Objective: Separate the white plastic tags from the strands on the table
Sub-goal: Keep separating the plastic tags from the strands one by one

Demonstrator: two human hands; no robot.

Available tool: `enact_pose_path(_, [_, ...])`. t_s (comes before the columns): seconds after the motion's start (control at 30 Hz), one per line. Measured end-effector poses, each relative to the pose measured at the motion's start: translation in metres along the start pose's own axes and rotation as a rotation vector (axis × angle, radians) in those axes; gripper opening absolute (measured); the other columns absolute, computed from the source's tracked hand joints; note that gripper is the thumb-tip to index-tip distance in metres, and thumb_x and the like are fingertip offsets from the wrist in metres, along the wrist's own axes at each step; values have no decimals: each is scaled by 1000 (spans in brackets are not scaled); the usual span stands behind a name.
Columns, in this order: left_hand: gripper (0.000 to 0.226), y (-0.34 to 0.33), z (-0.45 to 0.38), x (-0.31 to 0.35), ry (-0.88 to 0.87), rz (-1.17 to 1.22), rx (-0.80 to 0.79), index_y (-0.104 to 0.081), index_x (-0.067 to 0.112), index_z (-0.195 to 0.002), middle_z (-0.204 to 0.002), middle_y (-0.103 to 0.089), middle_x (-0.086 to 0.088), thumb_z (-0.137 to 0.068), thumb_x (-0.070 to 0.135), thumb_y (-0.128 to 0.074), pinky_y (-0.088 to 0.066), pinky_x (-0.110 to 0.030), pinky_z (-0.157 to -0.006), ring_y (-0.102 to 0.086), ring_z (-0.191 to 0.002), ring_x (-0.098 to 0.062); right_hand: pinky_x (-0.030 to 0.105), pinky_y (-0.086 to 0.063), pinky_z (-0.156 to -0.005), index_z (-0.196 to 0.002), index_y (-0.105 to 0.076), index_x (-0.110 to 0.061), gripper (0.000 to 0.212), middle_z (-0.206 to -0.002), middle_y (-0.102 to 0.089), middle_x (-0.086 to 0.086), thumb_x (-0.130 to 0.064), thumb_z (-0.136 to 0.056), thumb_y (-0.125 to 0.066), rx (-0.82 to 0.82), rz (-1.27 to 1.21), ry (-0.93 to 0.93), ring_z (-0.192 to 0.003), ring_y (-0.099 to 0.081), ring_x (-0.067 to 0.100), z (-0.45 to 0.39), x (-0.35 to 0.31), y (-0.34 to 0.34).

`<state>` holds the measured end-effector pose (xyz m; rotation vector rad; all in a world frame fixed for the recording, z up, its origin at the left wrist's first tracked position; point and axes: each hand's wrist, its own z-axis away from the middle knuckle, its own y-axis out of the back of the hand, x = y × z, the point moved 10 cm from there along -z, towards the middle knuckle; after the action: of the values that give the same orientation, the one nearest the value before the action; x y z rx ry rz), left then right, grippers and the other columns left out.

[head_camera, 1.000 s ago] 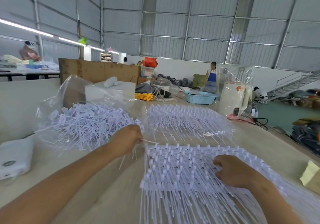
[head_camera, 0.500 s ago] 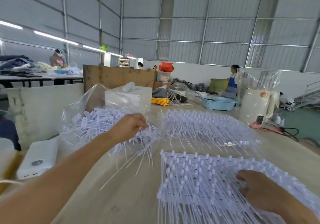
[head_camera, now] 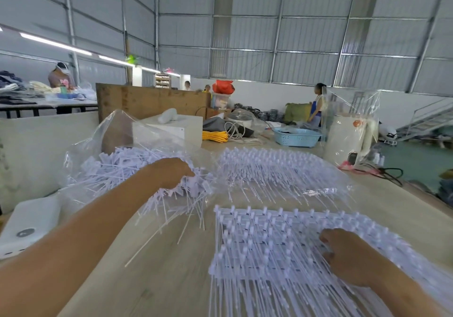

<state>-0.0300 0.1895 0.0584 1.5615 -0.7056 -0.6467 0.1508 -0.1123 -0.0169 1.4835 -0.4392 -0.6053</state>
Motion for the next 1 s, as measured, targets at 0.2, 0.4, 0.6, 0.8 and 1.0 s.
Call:
enact_pose_path(0.2, [30, 2, 70, 88, -123, 236, 178, -58, 16, -117, -118, -60, -4, -90, 6, -52, -46, -26, -82, -58, -100, -18, 23, -36, -61, -94, -44, -15, 6, -95, -48, 2, -10, -90, -44, 22, -18, -8, -83, -48, 17, 2, -1, 2])
enact_pose_path(0.4, [96, -87, 126, 98, 251, 1117, -159, -16, 12, -149, -151, -30, -9, -78, 38, -75, -40, -38, -102, -41, -131, -28, 30, -45, -78, -115, -52, -5, 26, -116, -55, 11, -9, -90, -47, 10, -130, -48, -101, -56, 25, 5, 4, 2])
enact_pose_path(0.6, [20, -87, 132, 95, 439, 1443, -173, -60, -8, -86, -53, -52, -12, -77, 5, -72, -41, -29, -54, -47, -51, -23, 31, -49, -83, -113, -56, 3, 27, -115, -58, 16, -2, -88, -46, -1, -165, -74, -103, -58, 30, 5, -9, 5])
enact_pose_path(0.8, [40, -83, 138, 92, 537, 1571, -77, -53, -14, -116, -113, -51, -22, -78, -8, -63, -48, -30, -52, -55, -80, -35, 56, -32, -104, -110, -48, -3, 23, -131, -40, 25, -7, -88, -43, -56, -5, -165, -124, -34, 41, -5, -19, -10])
enact_pose_path(1.0, [23, -81, 146, 97, 542, 1652, -70, -54, -13, -100, -104, -49, -21, -77, -13, -60, -48, -35, -51, -51, -65, -34, 34, -40, -92, -73, -45, -8, 44, -91, -53, 17, -35, -102, -27, 6, -225, -69, -94, -51, 28, 16, -19, 11])
